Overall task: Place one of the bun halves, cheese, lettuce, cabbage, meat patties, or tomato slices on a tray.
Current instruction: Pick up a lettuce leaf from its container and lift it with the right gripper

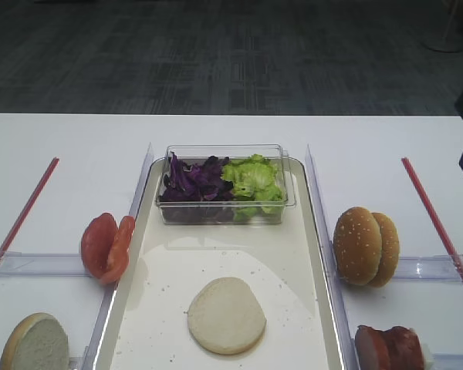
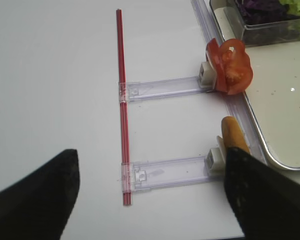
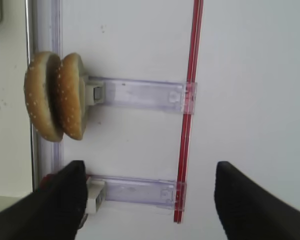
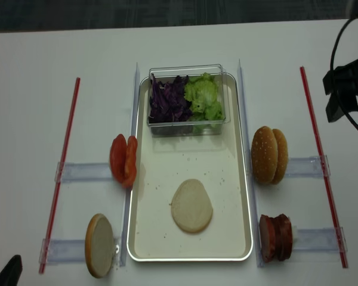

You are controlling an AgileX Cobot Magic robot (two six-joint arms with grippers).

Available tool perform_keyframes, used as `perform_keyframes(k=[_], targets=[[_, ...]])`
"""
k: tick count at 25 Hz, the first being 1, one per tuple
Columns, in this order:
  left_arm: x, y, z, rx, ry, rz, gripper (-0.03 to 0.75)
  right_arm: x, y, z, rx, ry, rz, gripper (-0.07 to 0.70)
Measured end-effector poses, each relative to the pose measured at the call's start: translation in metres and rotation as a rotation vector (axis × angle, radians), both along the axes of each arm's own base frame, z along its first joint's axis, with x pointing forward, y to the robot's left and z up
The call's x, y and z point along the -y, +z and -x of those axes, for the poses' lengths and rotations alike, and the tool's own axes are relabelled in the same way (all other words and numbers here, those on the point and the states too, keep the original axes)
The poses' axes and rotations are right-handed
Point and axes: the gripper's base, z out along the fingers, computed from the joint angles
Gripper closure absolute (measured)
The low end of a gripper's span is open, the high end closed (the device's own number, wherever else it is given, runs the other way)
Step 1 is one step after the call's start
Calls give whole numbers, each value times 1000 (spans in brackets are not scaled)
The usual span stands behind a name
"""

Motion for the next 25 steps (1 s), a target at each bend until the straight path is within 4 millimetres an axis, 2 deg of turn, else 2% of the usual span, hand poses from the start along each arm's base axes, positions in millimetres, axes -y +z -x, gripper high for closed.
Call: perform_keyframes(k=[9, 19, 25], targets=[[0, 0, 0, 0, 0, 0, 170, 0, -7, -58, -11, 3, 4, 79], [0, 0, 0, 0, 0, 0, 170, 0, -30, -119, -25, 3, 6, 79], [0, 0, 0, 0, 0, 0, 170, 1, -45, -147, -31, 4, 10, 79]])
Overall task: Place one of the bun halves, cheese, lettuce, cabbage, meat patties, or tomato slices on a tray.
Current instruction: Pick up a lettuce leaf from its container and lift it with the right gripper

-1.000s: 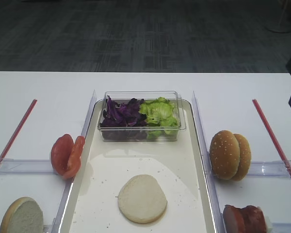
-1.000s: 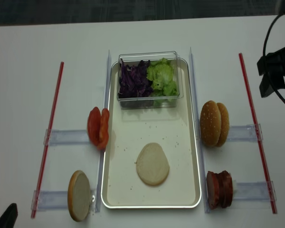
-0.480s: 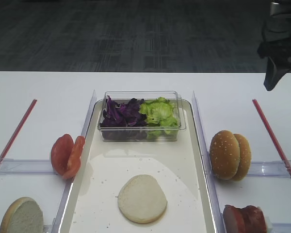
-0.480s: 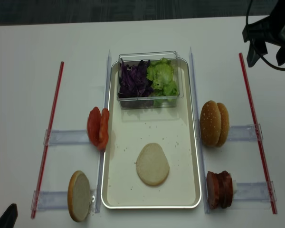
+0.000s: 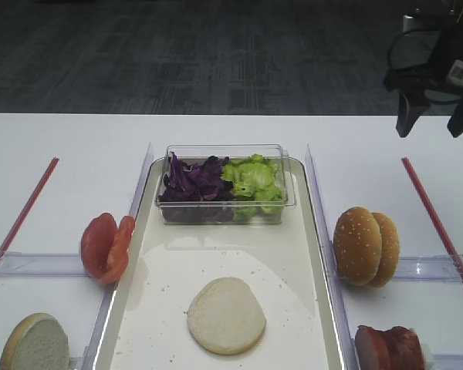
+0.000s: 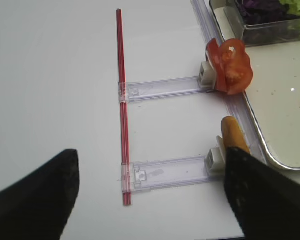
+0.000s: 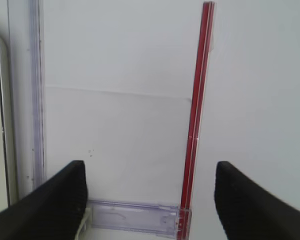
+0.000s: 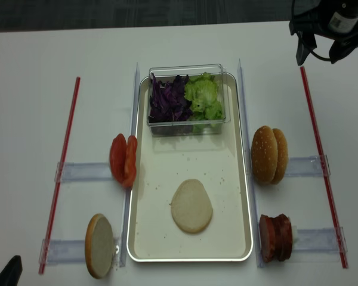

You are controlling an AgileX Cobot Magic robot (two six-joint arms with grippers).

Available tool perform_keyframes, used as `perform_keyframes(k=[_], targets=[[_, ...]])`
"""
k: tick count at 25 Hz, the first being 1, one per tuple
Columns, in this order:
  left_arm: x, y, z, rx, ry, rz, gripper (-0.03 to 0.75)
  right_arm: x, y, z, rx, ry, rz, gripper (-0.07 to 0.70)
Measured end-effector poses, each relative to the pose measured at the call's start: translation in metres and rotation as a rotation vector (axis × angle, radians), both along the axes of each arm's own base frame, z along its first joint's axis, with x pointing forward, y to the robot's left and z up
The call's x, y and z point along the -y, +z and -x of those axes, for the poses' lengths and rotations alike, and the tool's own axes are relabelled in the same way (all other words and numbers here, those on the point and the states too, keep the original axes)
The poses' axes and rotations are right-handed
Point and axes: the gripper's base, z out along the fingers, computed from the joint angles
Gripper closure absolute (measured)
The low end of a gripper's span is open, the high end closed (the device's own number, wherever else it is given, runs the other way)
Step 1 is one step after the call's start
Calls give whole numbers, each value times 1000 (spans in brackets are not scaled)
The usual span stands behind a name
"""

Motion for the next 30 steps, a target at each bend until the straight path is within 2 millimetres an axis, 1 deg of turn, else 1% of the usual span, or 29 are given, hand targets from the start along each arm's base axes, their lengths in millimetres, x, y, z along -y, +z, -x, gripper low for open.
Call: perform_keyframes(k=[4, 11, 15, 19, 27, 30], targets=[[0, 0, 0, 0, 0, 0, 170, 0, -7, -8, -2, -1, 0, 79], [0, 0, 0, 0, 0, 0, 170, 2, -6, -9, 1, 3, 18, 79], [0, 0, 0, 0, 0, 0, 170, -4, -6, -8, 1, 8, -5, 79], [0, 0, 0, 0, 0, 0, 170, -27, -6, -7, 1, 65, 0, 79], [0, 0, 0, 0, 0, 0, 170, -93, 8, -5, 56, 210, -10, 109], [0, 0, 0, 0, 0, 0, 170, -118, 3, -9, 60, 253, -21, 112]])
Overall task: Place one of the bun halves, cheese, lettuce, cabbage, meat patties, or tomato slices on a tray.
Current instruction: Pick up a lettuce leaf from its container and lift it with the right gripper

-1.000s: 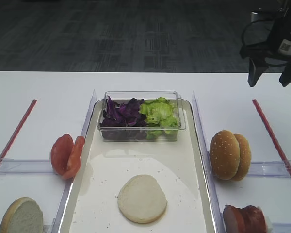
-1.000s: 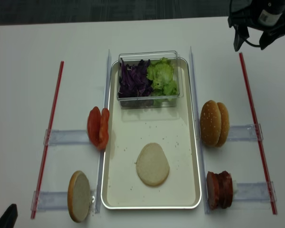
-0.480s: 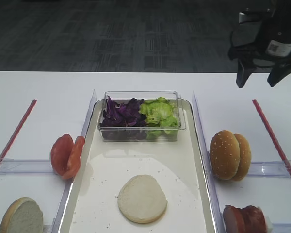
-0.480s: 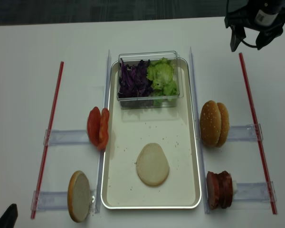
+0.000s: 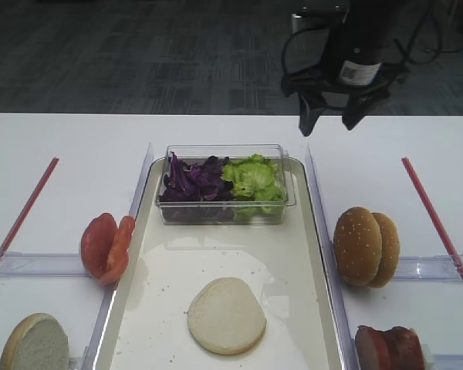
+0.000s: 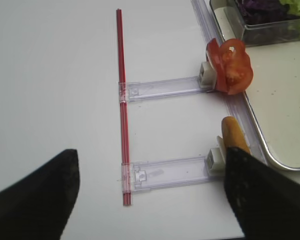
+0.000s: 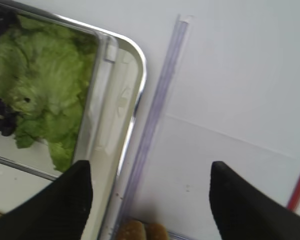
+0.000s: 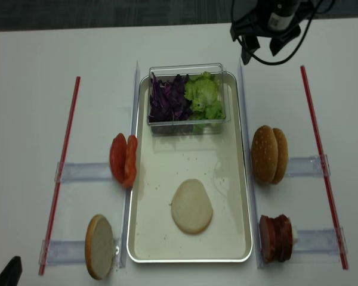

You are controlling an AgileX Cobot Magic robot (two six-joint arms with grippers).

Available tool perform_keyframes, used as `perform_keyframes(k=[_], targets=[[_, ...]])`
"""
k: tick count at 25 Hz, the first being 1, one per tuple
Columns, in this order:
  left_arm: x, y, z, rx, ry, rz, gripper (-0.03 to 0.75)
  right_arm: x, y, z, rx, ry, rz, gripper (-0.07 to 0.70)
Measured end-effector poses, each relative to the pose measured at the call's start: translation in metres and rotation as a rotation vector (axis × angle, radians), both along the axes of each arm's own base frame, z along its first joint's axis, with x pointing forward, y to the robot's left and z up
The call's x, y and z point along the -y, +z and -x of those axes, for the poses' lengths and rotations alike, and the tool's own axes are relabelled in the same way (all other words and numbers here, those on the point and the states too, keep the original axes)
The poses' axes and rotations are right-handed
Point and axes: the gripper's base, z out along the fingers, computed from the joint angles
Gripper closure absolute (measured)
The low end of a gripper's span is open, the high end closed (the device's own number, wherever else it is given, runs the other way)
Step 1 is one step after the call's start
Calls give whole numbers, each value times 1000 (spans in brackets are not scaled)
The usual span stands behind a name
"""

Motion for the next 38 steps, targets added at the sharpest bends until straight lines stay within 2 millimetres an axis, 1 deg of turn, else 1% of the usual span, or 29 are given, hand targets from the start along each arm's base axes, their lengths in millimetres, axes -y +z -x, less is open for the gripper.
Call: perform_keyframes(k=[5, 7, 10, 13, 17, 19, 25, 31, 38], targets=[[0, 0, 0, 0, 0, 0, 170, -42, -11, -4, -2, 64, -14, 112], [0, 0, 0, 0, 0, 0, 170, -55, -17, -6, -3, 80, -18, 113], [0, 0, 0, 0, 0, 0, 170, -71, -27, -9, -11, 95, -22, 123], [0, 0, 0, 0, 0, 0, 170, -82, -37, -12, -27, 100, -32, 127], [0, 0, 0, 0, 0, 0, 170, -89, -48, -15, -43, 103, -38, 132], [0, 0, 0, 0, 0, 0, 170, -89, -50, -16, -48, 102, -41, 132], [0, 0, 0, 0, 2, 0, 170, -90, -48, -18, -37, 101, -46, 144], [0, 0, 0, 0, 2, 0, 170, -91, -60, -22, -50, 102, -26, 150], [0, 0, 0, 0, 2, 0, 170, -95, -62, -31, -23, 104, -29, 156]])
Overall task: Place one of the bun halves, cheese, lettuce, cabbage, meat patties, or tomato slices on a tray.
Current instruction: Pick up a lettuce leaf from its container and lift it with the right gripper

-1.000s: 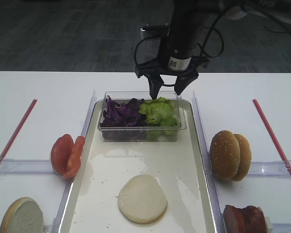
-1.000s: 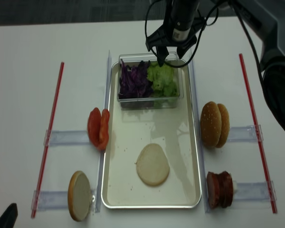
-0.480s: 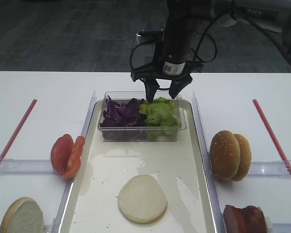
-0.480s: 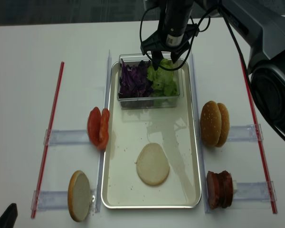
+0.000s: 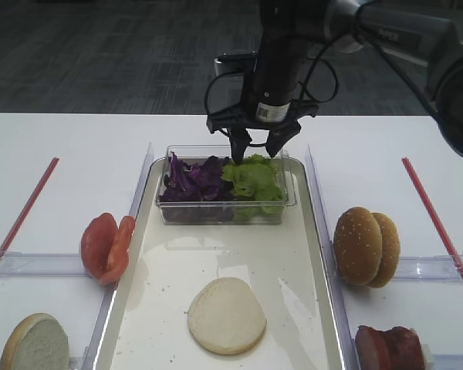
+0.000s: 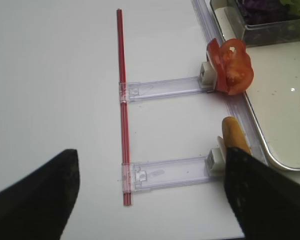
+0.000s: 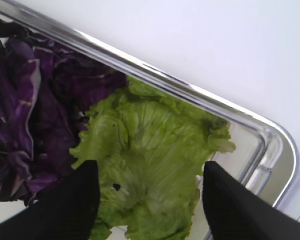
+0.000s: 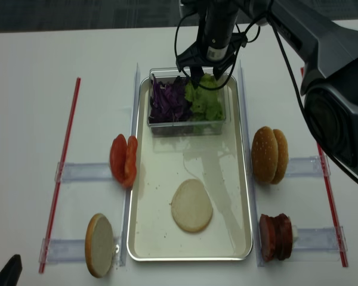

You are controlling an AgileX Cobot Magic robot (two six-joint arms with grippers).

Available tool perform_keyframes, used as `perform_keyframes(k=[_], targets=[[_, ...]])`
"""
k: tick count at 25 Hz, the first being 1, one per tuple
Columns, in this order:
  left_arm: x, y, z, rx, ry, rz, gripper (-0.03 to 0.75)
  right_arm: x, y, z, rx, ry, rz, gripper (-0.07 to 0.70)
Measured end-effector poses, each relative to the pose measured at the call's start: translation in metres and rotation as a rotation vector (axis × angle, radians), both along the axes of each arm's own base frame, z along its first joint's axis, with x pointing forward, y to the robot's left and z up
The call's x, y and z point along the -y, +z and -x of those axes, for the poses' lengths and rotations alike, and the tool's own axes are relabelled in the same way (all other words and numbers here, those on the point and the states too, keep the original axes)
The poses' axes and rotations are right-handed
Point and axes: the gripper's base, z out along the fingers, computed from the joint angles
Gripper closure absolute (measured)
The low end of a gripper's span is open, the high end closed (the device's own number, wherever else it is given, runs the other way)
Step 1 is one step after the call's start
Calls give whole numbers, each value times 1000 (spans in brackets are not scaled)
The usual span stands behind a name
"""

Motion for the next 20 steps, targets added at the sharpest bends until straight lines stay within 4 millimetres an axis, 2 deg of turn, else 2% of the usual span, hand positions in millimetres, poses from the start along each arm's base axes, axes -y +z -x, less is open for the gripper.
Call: perform_keyframes(k=[13, 20], targets=[[0, 0, 0, 0, 0, 0, 170, -2, -24, -6, -26, 2, 27, 192], [0, 0, 0, 0, 0, 0, 170, 0, -26, -7, -19, 7, 50, 193]])
